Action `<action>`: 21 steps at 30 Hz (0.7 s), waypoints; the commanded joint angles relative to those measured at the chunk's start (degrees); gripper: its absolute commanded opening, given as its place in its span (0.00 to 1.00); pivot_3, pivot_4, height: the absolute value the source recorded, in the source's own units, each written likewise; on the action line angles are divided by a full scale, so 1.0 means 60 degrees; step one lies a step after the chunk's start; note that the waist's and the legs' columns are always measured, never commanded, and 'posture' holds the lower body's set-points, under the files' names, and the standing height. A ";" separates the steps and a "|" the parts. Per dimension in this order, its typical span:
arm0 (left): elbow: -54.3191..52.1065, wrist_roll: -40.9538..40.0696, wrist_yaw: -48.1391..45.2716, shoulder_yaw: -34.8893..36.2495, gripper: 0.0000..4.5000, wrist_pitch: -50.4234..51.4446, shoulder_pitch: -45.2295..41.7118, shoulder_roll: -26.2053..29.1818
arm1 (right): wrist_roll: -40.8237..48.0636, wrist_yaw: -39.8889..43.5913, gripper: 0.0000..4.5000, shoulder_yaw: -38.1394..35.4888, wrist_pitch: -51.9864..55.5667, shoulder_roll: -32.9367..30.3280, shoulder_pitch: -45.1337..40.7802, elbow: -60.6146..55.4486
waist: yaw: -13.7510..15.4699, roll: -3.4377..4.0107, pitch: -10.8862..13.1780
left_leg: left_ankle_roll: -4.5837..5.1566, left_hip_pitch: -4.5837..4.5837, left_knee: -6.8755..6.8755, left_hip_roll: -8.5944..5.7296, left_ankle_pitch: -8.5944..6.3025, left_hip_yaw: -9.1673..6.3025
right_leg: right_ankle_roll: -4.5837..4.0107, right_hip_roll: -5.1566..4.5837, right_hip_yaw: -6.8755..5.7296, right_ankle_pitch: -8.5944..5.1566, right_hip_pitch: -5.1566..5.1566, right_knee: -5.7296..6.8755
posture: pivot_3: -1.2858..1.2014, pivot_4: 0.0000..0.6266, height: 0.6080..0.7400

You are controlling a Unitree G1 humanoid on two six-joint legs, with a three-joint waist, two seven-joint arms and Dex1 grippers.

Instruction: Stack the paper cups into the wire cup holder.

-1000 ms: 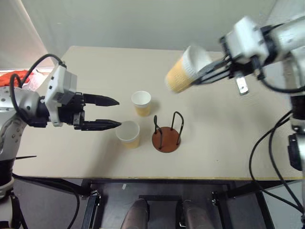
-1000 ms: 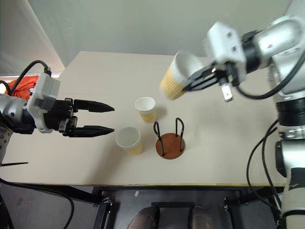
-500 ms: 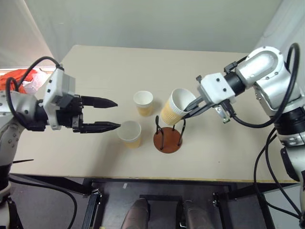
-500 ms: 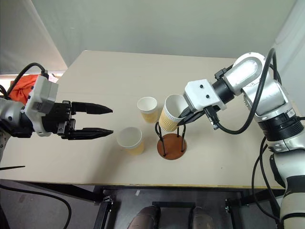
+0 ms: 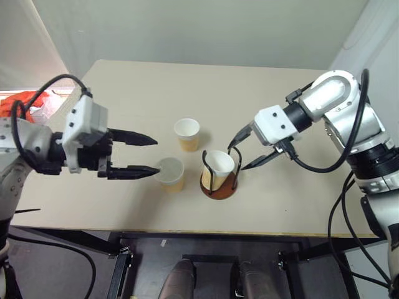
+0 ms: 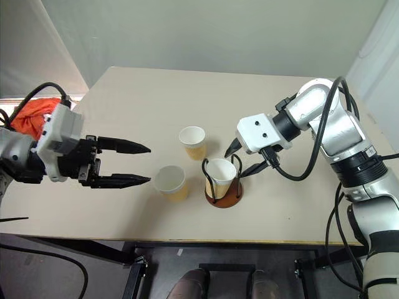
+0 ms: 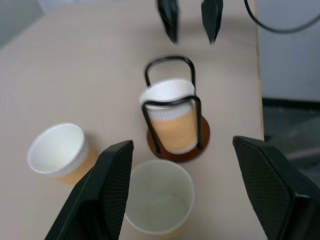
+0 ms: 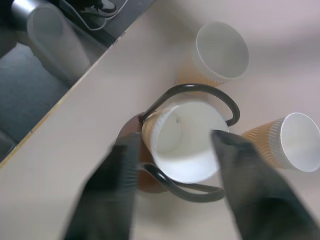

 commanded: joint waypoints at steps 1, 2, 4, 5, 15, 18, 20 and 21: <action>-0.0253 0.0449 -0.0456 -0.0348 0.78 -0.0451 -0.0144 0.0484 | 0.0358 -0.0059 0.90 -0.0705 0.0429 0.0105 -0.0012 -0.0430 | -0.0001 0.0000 0.0000 | -0.0002 0.0000 0.0000 0.0000 -0.0003 0.0000 | -0.0001 0.0001 0.0000 -0.0001 0.0000 -0.0001 | 0.52 0.24 1.00; -0.0243 0.0711 -0.0717 -0.0605 0.78 -0.0703 -0.0137 0.0665 | 0.0491 -0.0270 0.98 -0.0933 0.0684 0.0226 0.0009 -0.0421 | -0.0001 -0.0001 0.0000 | -0.0002 0.0000 0.0000 0.0000 -0.0005 0.0000 | -0.0004 0.0001 0.0000 -0.0003 0.0000 -0.0001 | 0.52 0.24 1.00; -0.0072 0.1217 -0.1069 -0.1176 0.78 -0.1171 -0.0358 0.0813 | 0.0968 -0.0917 0.98 -0.1483 0.1492 0.0602 0.0063 -0.0371 | -0.0002 0.0002 0.0001 | -0.0003 -0.0005 0.0000 0.0000 -0.0006 -0.0001 | -0.0008 0.0001 0.0001 -0.0004 -0.0007 -0.0003 | 0.52 0.24 1.00; 0.0087 0.1451 -0.1155 -0.1485 0.78 -0.1358 -0.0567 0.0769 | 0.1201 -0.1171 0.98 -0.1682 0.1983 0.0768 0.0106 -0.0426 | 0.0002 0.0001 0.0001 | -0.0002 -0.0008 -0.0001 -0.0002 -0.0006 -0.0001 | -0.0008 0.0001 0.0003 -0.0005 -0.0012 -0.0002 | 0.52 0.24 1.00; 0.1355 0.4232 -0.1501 -0.4392 0.78 -0.2979 -0.2015 -0.0544 | 0.2373 -0.2617 0.98 -0.2686 0.4410 0.0918 0.1392 -0.2489 | 0.0043 -0.0006 -0.0001 | -0.0003 -0.0024 0.0005 -0.0004 -0.0004 -0.0002 | -0.0015 -0.0006 0.0002 -0.0009 -0.0017 -0.0007 | 0.52 0.24 1.00; 0.1737 0.4702 -0.1518 -0.4766 0.69 -0.3327 -0.2242 -0.0994 | 0.2406 -0.2965 0.99 -0.2875 0.4755 0.0808 0.1607 -0.2830 | 0.0040 -0.0005 -0.0001 | -0.0003 -0.0024 0.0004 -0.0003 -0.0006 -0.0002 | -0.0011 -0.0005 0.0000 -0.0007 -0.0017 -0.0007 | 0.52 0.24 1.00; 0.1940 0.4886 -0.1644 -0.4909 0.56 -0.3538 -0.2343 -0.1190 | 0.2427 -0.3133 0.99 -0.2963 0.4925 0.0727 0.1715 -0.3020 | 0.0041 -0.0006 -0.0001 | -0.0003 -0.0024 0.0004 -0.0003 -0.0005 -0.0002 | -0.0007 -0.0006 0.0000 -0.0005 -0.0017 -0.0007 | 0.52 0.24 1.00; 0.2015 0.4927 -0.1726 -0.4940 0.48 -0.3601 -0.2379 -0.1249 | 0.2441 -0.3205 0.99 -0.2994 0.4988 0.0686 0.1753 -0.3089 | 0.0042 -0.0006 -0.0001 | -0.0003 -0.0025 0.0004 -0.0003 -0.0005 -0.0002 | -0.0006 -0.0005 0.0000 -0.0004 -0.0017 -0.0007 | 0.52 0.24 1.00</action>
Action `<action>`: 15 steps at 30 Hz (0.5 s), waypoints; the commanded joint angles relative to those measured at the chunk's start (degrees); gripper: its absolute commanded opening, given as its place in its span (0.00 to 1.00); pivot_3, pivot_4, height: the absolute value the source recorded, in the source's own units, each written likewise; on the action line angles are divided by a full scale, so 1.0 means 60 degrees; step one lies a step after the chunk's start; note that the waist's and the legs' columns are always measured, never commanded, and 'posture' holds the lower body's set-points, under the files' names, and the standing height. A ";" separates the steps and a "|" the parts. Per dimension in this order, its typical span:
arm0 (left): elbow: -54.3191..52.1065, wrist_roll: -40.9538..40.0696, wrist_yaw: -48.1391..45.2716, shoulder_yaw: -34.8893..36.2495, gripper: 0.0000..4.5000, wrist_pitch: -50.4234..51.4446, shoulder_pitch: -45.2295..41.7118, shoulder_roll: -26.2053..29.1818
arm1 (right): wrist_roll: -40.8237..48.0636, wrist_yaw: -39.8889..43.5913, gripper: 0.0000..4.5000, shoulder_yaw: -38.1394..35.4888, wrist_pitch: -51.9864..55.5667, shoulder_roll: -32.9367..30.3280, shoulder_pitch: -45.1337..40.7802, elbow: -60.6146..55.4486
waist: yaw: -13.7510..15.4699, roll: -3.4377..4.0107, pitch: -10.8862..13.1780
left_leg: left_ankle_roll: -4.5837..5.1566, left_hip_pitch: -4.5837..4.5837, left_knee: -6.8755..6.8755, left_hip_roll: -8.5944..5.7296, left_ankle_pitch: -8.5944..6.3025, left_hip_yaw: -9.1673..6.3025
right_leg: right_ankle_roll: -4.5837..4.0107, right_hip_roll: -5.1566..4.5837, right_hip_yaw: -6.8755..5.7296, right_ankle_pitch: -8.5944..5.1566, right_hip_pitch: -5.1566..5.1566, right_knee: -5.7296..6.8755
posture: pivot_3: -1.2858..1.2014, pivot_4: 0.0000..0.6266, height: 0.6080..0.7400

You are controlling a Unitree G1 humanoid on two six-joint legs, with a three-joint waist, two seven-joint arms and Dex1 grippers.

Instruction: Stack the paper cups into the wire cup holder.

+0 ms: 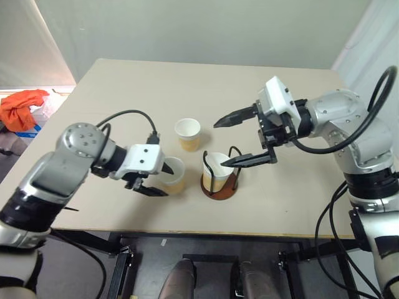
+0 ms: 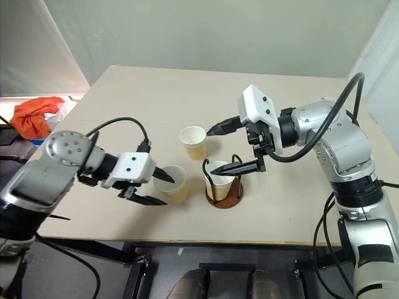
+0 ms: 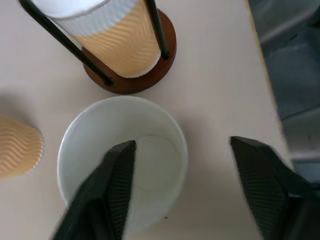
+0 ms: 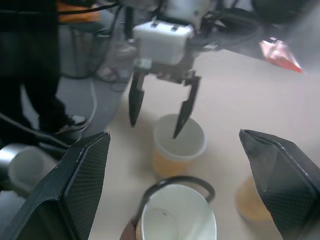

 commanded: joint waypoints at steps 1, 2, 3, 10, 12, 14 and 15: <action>0.0216 0.0298 -0.0345 -0.0060 0.40 -0.0414 -0.0294 -0.0115 | 0.0209 -0.0328 0.99 -0.0512 0.0240 -0.0229 0.0057 -0.0551 | 0.0001 0.0000 0.0000 | 0.0000 0.0000 0.0000 0.0000 0.0000 0.0000 | 0.0002 0.0000 0.0000 0.0001 0.0000 0.0000 | 0.52 0.24 1.00; 0.0383 0.0489 -0.0425 -0.0156 0.31 -0.0596 -0.0370 -0.0130 | 0.0243 -0.0380 0.99 -0.0579 0.0312 -0.0301 0.0100 -0.0611 | 0.0003 -0.0001 0.0000 | 0.0002 0.0000 0.0000 0.0000 0.0001 0.0000 | 0.0005 0.0000 0.0000 0.0003 0.0000 0.0000 | 0.52 0.24 1.00; 0.0528 0.0656 -0.0504 -0.0240 0.22 -0.0773 -0.0423 -0.0129 | 0.0281 -0.0411 0.99 -0.0634 0.0375 -0.0356 0.0133 -0.0663 | 0.0004 -0.0001 -0.0001 | 0.0003 0.0000 0.0000 0.0000 0.0002 0.0000 | 0.0008 0.0000 0.0000 0.0005 0.0000 0.0000 | 0.52 0.24 1.00; 0.0886 0.0947 -0.0903 -0.0293 0.01 -0.1183 -0.0468 -0.0254 | 0.0837 -0.0409 0.99 -0.0913 0.0720 -0.0649 0.0478 -0.1202 | 0.0002 -0.0003 -0.0002 | 0.0010 0.0001 0.0001 -0.0001 0.0009 0.0001 | 0.0024 0.0001 0.0000 0.0014 0.0002 0.0000 | 0.52 0.24 1.00; 0.1029 0.1006 -0.0895 -0.0259 0.01 -0.1232 -0.0578 -0.0336 | 0.0873 -0.0511 0.99 -0.0927 0.0752 -0.0673 0.0549 -0.1294 | 0.0003 -0.0003 -0.0002 | 0.0012 0.0002 0.0001 -0.0001 0.0016 0.0002 | 0.0033 0.0001 0.0000 0.0019 0.0003 0.0000 | 0.52 0.24 1.00; 0.1099 0.0799 -0.1038 -0.0096 0.01 -0.1194 -0.0763 -0.0408 | 0.0930 -0.0642 0.99 -0.0974 0.0842 -0.0696 0.0605 -0.1376 | 0.0001 -0.0003 -0.0002 | 0.0015 0.0002 0.0003 -0.0001 0.0023 0.0001 | 0.0040 0.0001 0.0000 0.0022 0.0004 0.0001 | 0.52 0.24 1.00; 0.1144 0.0434 -0.1213 0.0132 0.01 -0.1079 -0.1045 -0.0446 | 0.1003 -0.0736 0.99 -0.1090 0.0951 -0.0769 0.0706 -0.1428 | 0.0003 -0.0004 -0.0002 | 0.0016 0.0002 0.0003 -0.0001 0.0026 0.0001 | 0.0042 0.0001 0.0000 0.0024 0.0003 0.0001 | 0.52 0.24 1.00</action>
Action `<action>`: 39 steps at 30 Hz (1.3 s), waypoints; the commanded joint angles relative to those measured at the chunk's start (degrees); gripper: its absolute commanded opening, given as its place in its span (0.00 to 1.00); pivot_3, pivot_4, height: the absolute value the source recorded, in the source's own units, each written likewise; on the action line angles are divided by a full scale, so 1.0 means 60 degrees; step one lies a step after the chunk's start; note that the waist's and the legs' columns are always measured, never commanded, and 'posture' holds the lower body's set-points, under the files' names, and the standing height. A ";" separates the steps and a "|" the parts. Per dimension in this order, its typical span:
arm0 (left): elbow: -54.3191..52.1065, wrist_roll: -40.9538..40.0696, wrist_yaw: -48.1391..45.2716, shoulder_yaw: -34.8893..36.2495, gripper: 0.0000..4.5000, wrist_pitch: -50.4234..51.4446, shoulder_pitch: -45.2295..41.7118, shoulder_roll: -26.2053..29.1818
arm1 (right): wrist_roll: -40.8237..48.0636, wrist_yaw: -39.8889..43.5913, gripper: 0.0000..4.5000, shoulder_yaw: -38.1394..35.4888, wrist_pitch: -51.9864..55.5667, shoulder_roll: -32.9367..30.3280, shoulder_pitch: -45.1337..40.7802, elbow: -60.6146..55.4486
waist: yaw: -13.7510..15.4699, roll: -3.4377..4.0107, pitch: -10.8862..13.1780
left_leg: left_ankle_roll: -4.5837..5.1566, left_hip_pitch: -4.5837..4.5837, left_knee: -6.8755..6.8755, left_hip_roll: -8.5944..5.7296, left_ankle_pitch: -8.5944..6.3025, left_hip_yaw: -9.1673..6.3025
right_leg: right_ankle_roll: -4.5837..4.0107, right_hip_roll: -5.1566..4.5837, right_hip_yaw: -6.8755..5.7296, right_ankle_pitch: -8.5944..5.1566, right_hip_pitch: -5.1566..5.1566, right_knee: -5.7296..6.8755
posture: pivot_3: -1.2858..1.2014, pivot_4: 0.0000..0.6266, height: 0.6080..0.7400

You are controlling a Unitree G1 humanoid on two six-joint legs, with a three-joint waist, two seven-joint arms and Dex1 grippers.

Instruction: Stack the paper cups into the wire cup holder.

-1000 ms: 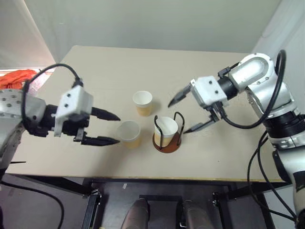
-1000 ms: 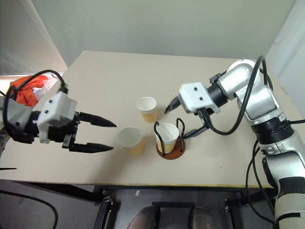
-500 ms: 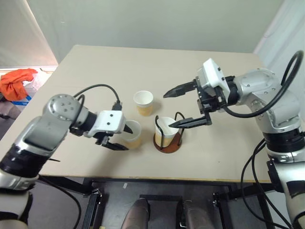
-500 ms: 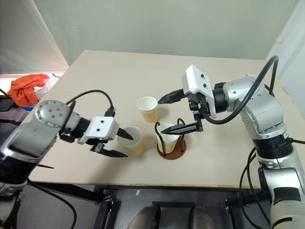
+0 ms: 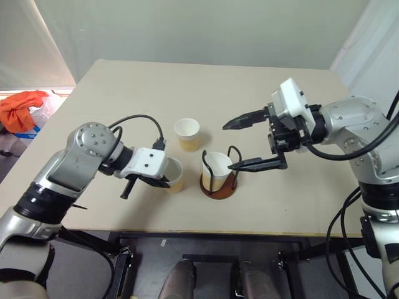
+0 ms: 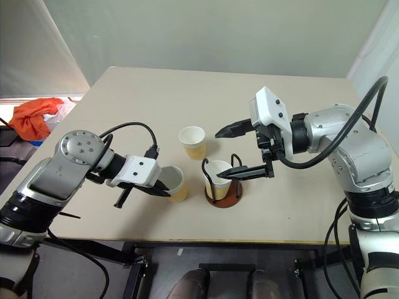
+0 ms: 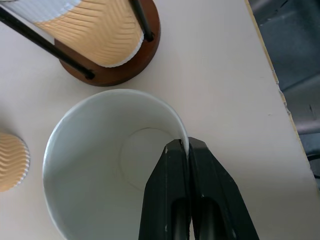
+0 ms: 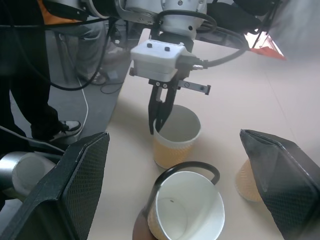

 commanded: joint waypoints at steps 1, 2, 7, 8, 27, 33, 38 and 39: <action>0.0107 -0.0752 -0.0517 0.0651 0.01 0.0155 -0.0773 -0.0069 | 0.0312 -0.0334 0.99 -0.0578 0.0267 -0.0242 0.0146 -0.0439 | 0.0013 -0.0006 0.0001 | 0.0001 -0.0002 0.0001 0.0000 0.0005 0.0000 | 0.0001 0.0000 0.0000 0.0001 0.0000 0.0000 | 0.52 0.24 1.00; 0.0167 -0.1063 -0.0586 0.0773 0.01 0.0217 -0.1013 -0.0041 | 0.0371 -0.0401 0.99 -0.0688 0.0361 -0.0327 0.0248 -0.0472 | 0.0035 -0.0010 -0.0001 | 0.0000 -0.0006 0.0001 0.0000 0.0009 -0.0001 | 0.0008 0.0000 -0.0001 0.0005 0.0000 -0.0001 | 0.52 0.24 1.00; 0.0408 -0.4693 -0.0606 0.1144 0.01 0.1144 -0.3422 0.0601 | 0.2207 -0.0209 0.99 -0.3794 0.0571 -0.1017 0.2241 -0.0373 | 0.0226 -0.0046 0.0009 | 0.0003 -0.0049 0.0011 -0.0021 0.0021 -0.0019 | 0.0049 -0.0002 0.0005 0.0030 -0.0001 -0.0035 | 0.52 0.24 1.00; 0.0501 -0.5245 -0.0606 0.1022 0.01 0.1154 -0.3836 0.0736 | 0.2521 -0.0238 0.99 -0.4525 0.0538 -0.1069 0.2738 -0.0394 | 0.0243 -0.0046 0.0009 | 0.0001 -0.0053 0.0010 -0.0028 0.0017 -0.0009 | 0.0061 -0.0007 0.0012 0.0037 0.0000 -0.0054 | 0.52 0.24 1.00; 0.4988 -0.6633 -0.0606 -0.6979 0.01 -0.4176 -0.9003 -0.1332 | 0.3303 -0.2474 0.99 -0.7865 -0.0775 -0.0593 0.8265 -0.3145 | 0.0176 -0.0016 0.0017 | 0.0096 -0.0031 0.0070 -0.0054 -0.0038 0.0059 | 0.0303 -0.0043 0.0056 0.0017 0.0115 -0.0170 | 0.52 0.24 1.00; 0.5090 -0.7236 -0.0606 -0.8658 0.01 -0.5003 -0.9633 -0.1626 | 0.3520 -0.3178 0.99 -0.7901 -0.0821 -0.0647 0.8589 -0.3557 | 0.0187 -0.0018 0.0020 | 0.0093 -0.0090 0.0123 -0.0080 -0.0040 0.0069 | 0.0387 -0.0043 0.0106 0.0003 0.0117 -0.0176 | 0.52 0.24 1.00; 0.4836 -0.7756 -0.0606 -0.9386 0.01 -0.5309 -0.9944 -0.1644 | 0.3439 -0.3536 0.99 -0.7878 -0.0988 -0.0582 0.8901 -0.3665 | 0.0239 -0.0017 0.0021 | 0.0097 -0.0085 0.0178 -0.0097 -0.0077 0.0089 | 0.0507 -0.0038 0.0170 0.0018 0.0115 -0.0179 | 0.52 0.24 1.00; 0.4855 -0.7776 -0.0606 -0.9516 0.01 -0.5373 -0.9981 -0.1678 | 0.3438 -0.3573 0.99 -0.7859 -0.1039 -0.0568 0.8990 -0.3712 | 0.0244 -0.0016 0.0021 | 0.0108 -0.0088 0.0185 -0.0100 -0.0093 0.0098 | 0.0531 -0.0038 0.0187 0.0027 0.0113 -0.0191 | 0.52 0.24 1.00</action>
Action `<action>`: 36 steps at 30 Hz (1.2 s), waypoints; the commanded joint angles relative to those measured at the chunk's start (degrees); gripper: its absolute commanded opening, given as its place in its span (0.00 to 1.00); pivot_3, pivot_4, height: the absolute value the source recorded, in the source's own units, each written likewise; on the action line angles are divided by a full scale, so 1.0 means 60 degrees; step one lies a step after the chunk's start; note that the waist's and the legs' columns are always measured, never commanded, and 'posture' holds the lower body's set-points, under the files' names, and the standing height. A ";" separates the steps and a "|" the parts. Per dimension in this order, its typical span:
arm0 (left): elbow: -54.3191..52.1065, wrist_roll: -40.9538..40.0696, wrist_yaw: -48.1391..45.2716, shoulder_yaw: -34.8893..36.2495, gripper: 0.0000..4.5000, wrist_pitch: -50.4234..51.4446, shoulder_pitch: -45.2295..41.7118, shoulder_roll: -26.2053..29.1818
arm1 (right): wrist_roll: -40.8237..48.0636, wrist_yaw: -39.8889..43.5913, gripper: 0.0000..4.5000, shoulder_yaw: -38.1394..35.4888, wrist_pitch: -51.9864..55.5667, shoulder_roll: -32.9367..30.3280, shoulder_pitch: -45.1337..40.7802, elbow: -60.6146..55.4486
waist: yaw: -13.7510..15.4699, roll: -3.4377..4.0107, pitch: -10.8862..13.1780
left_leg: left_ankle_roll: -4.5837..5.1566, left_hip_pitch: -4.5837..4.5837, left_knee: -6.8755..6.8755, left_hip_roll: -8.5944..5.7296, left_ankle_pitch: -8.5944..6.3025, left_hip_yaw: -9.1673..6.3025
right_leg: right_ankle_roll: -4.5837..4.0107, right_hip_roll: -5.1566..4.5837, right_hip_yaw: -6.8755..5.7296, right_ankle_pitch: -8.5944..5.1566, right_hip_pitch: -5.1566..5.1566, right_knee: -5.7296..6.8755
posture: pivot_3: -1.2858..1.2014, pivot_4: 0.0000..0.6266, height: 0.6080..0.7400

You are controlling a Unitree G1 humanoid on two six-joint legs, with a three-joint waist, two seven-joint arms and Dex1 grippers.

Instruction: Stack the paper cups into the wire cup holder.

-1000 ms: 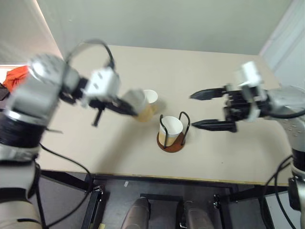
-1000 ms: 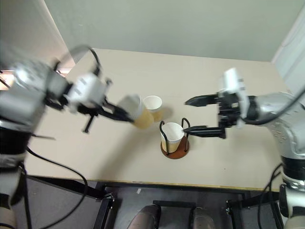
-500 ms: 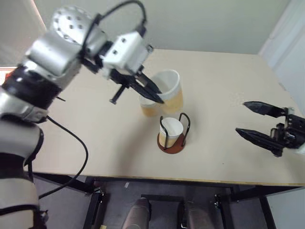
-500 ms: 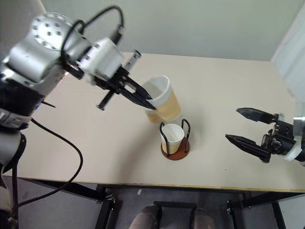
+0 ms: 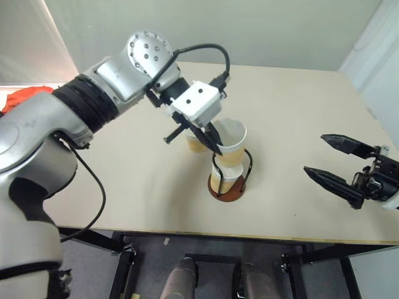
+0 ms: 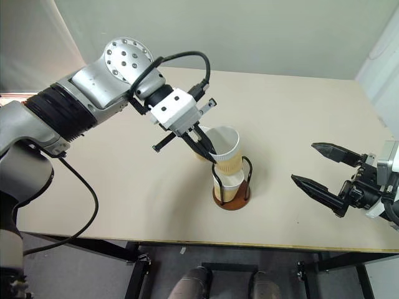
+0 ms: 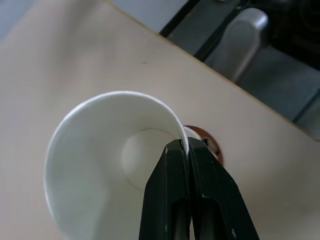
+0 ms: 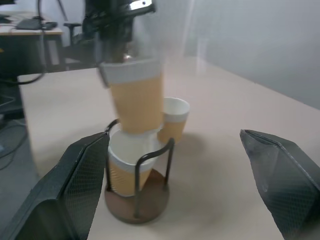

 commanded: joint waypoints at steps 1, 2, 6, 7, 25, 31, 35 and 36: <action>-0.0006 -0.0273 -0.0376 -0.0200 0.01 -0.0403 -0.0477 -0.0063 | 0.0134 -0.0221 0.99 -0.0224 -0.0303 0.0011 0.0188 -0.0375 | 0.0015 0.0000 0.0000 | 0.0007 0.0002 0.0000 -0.0002 -0.0011 0.0015 | 0.0007 0.0000 0.0013 0.0002 0.0000 -0.0010 | 0.52 0.24 1.00; 0.0120 -0.0160 -0.0376 -0.0300 0.01 -0.0558 -0.0482 -0.0138 | 0.0133 -0.0272 0.99 -0.0197 -0.0346 0.0016 0.0240 -0.0423 | 0.0030 0.0001 0.0000 | 0.0017 -0.0002 0.0002 -0.0001 -0.0024 0.0025 | 0.0019 0.0000 0.0025 0.0008 0.0001 -0.0028 | 0.52 0.24 1.00; 0.0305 0.0014 -0.0376 -0.0451 0.01 -0.0938 -0.0467 -0.0392 | 0.0161 -0.0555 0.99 -0.0202 -0.0448 0.0038 0.0418 -0.0598 | 0.0053 0.0001 0.0000 | 0.0056 -0.0009 0.0013 0.0002 -0.0057 0.0089 | 0.0065 -0.0004 0.0070 0.0035 0.0001 -0.0082 | 0.52 0.24 1.00; 0.0390 0.0092 -0.0376 -0.0490 0.01 -0.1044 -0.0466 -0.0460 | 0.0170 -0.0582 0.99 -0.0222 -0.0467 0.0024 0.0473 -0.0619 | 0.0057 0.0001 0.0000 | 0.0067 -0.0013 0.0019 0.0002 -0.0067 0.0103 | 0.0074 -0.0006 0.0076 0.0041 0.0001 -0.0094 | 0.52 0.24 1.00; 0.2364 0.1618 -0.0376 0.0349 0.64 -0.1735 -0.0092 -0.1790 | -0.0018 -0.0849 0.99 -0.0040 -0.0731 -0.0186 0.0750 -0.0493 | 0.0114 0.0013 -0.0007 | 0.0144 -0.0061 0.0205 0.0005 -0.0190 0.0197 | 0.0129 -0.0051 0.0085 0.0082 0.0002 -0.0105 | 0.52 0.24 1.00; 0.5309 0.3972 -0.0216 0.2735 0.71 -0.1662 0.0461 -0.2216 | -0.0135 -0.0623 0.99 0.0753 -0.0792 -0.0449 0.0002 0.0009 | 0.0084 0.0025 -0.0011 | 0.0153 -0.0057 0.0214 0.0007 -0.0183 0.0220 | 0.0136 -0.0050 0.0095 0.0087 0.0000 -0.0105 | 0.52 0.24 1.00; 0.6440 0.5473 -0.0057 0.3960 0.71 -0.1463 0.0729 -0.1788 | -0.0431 -0.0370 0.99 0.1358 -0.0933 -0.0564 -0.0547 0.0529 | -0.0009 0.0041 -0.0016 | 0.0156 -0.0050 0.0207 0.0011 -0.0181 0.0240 | 0.0138 -0.0049 0.0101 0.0086 -0.0006 -0.0113 | 0.52 0.24 1.00; 0.6573 0.5703 -0.0158 0.4301 0.71 -0.1374 0.0797 -0.1730 | -0.0516 -0.0340 0.99 0.1469 -0.0963 -0.0566 -0.0639 0.0624 | -0.0007 0.0041 -0.0016 | 0.0158 -0.0052 0.0206 0.0011 -0.0179 0.0240 | 0.0141 -0.0044 0.0102 0.0084 -0.0007 -0.0112 | 0.52 0.24 1.00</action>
